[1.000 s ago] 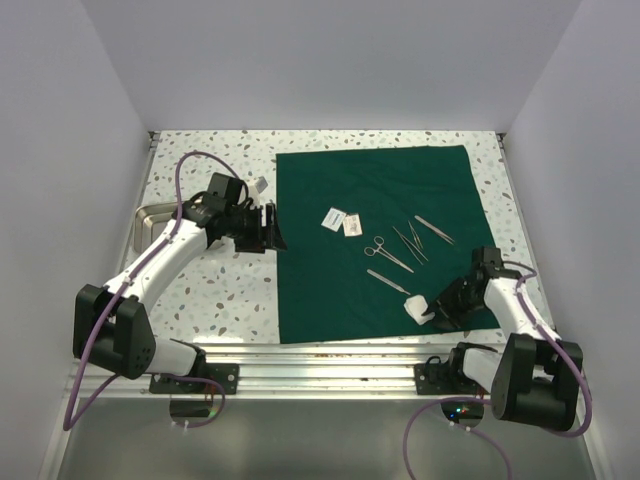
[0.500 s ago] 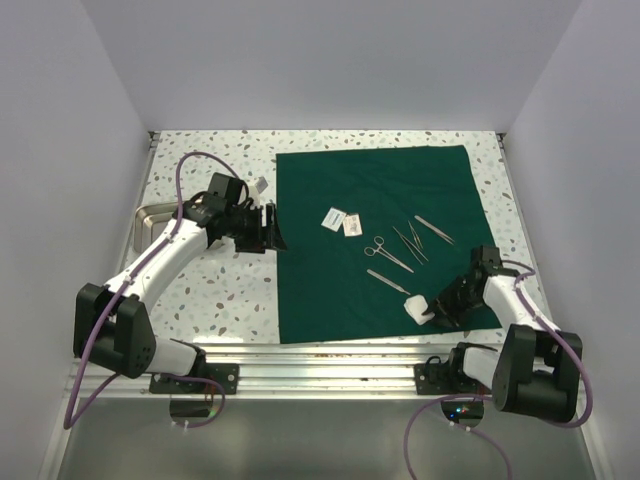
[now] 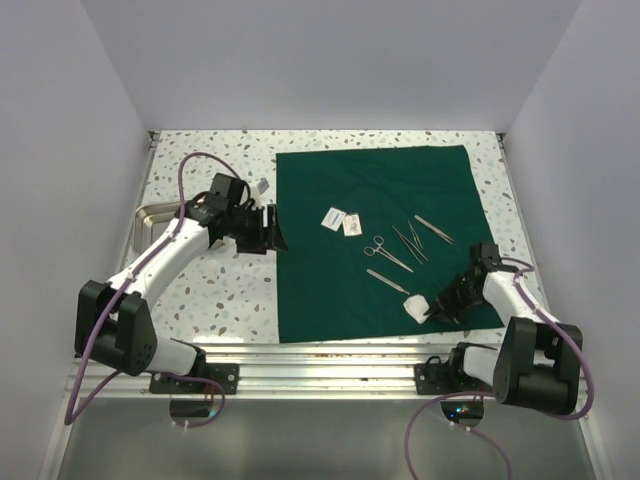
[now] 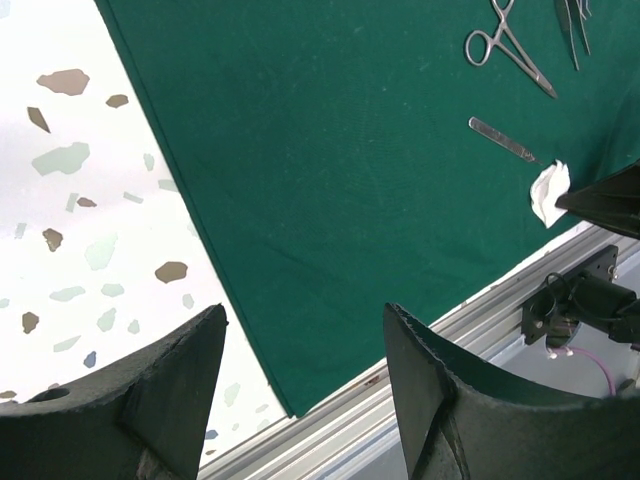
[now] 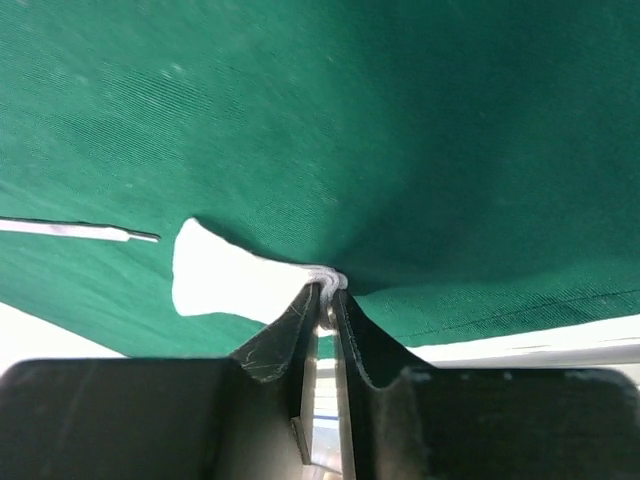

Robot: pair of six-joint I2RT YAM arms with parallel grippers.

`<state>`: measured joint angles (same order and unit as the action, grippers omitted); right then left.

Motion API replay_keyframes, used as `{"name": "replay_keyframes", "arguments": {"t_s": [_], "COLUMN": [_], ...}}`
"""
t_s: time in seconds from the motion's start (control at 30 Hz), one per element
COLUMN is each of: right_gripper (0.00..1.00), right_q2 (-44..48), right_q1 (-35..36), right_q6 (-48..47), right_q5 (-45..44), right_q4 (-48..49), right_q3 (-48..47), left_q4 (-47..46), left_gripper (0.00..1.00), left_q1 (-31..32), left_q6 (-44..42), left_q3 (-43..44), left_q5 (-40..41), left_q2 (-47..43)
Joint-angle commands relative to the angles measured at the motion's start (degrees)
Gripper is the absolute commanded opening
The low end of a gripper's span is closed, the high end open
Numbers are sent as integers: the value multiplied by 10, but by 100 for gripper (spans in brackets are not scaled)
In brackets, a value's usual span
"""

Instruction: Prepare the surgical pack

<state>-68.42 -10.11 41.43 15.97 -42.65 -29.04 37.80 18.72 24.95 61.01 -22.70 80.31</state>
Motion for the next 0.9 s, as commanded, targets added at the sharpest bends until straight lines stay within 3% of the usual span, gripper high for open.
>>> {"name": "replay_keyframes", "arguments": {"t_s": [0.0,0.17,0.87], "right_gripper": [13,0,0], "right_q2": [-7,-14,7], "right_q1": [2,4,25], "right_q6": [2,1,25], "right_q5": [-6,0,28], "right_q4": [21,24,-42], "right_q3": [-27,-35,-105], "left_q4": [-23,-22,-59], "left_gripper": [68,68,69], "left_q1": [9,13,16], "left_q6": [9,15,57], "left_q3": [3,8,-4], "left_q5": [-16,-12,-73], "left_q2": [5,3,5]}}
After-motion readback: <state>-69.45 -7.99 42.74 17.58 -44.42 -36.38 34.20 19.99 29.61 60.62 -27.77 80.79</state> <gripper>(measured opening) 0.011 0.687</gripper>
